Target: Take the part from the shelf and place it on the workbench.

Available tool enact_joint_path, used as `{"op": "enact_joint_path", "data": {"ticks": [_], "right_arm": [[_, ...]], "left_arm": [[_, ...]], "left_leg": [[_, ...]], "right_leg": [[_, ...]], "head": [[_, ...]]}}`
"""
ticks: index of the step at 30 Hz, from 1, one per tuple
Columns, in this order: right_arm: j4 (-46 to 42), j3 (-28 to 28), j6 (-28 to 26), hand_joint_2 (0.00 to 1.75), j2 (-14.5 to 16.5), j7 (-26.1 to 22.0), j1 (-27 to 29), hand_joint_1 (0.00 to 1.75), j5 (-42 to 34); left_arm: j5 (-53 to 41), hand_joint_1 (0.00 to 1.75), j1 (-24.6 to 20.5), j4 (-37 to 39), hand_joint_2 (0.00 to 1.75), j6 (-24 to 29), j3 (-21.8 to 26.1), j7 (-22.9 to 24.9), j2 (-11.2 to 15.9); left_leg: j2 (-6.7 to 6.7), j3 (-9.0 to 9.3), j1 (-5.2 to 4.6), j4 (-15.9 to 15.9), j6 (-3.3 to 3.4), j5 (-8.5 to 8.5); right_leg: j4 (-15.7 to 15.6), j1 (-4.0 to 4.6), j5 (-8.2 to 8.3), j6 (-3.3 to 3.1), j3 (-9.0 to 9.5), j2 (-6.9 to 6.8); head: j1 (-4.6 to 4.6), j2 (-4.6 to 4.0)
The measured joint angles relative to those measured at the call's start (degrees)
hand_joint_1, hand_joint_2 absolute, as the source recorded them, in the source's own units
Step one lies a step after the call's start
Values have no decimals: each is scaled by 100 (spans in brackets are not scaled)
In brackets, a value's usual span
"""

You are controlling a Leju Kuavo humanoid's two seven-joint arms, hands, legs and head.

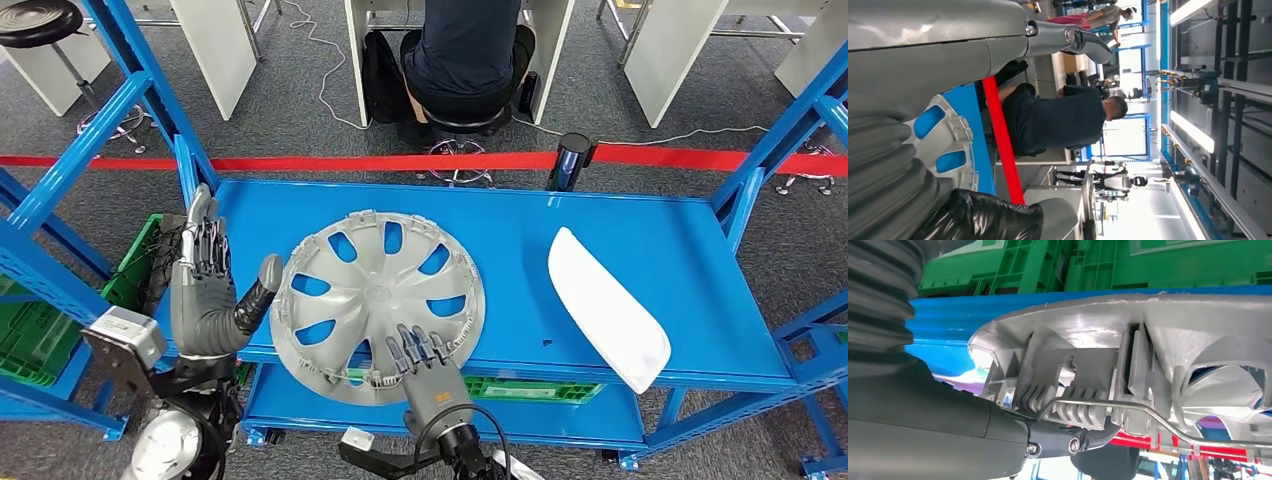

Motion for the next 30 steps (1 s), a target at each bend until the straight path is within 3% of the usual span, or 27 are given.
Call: {"op": "enact_joint_path", "data": {"ticks": [2, 3, 12, 30], "right_arm": [[1, -20, -36, 175, 3, -41, -11, 152, -110], [0, -32, -48, 175, 3, -50, -17, 175, -146], [1, -127, -142, 175, 1, -59, -46, 175, -195], [-226, -325, -860, 175, -57, -96, 153, 175, -257]], "left_arm": [[0, 0, -1, 31, 175, -5, -13, -9, -5], [0, 0, -1, 45, 175, -7, -17, -13, -10], [-1, 0, -6, 192, 175, -8, -64, -21, -34], [-90, 0, 35, 244, 175, 114, -75, -1, -49]], "left_leg": [[0, 0, 0, 0, 0, 0], [0, 0, 0, 0, 0, 0], [0, -1, 0, 0, 0, 0], [-1, -4, 0, 1, 0, 0]], "right_leg": [[0, 0, 0, 0, 0, 1], [0, 0, 0, 0, 0, 1], [0, -1, 0, 0, 0, 2], [0, -1, 0, 1, 0, 0]], "head": [[0, 0], [0, 0], [-2, 0], [-1, 1]]}}
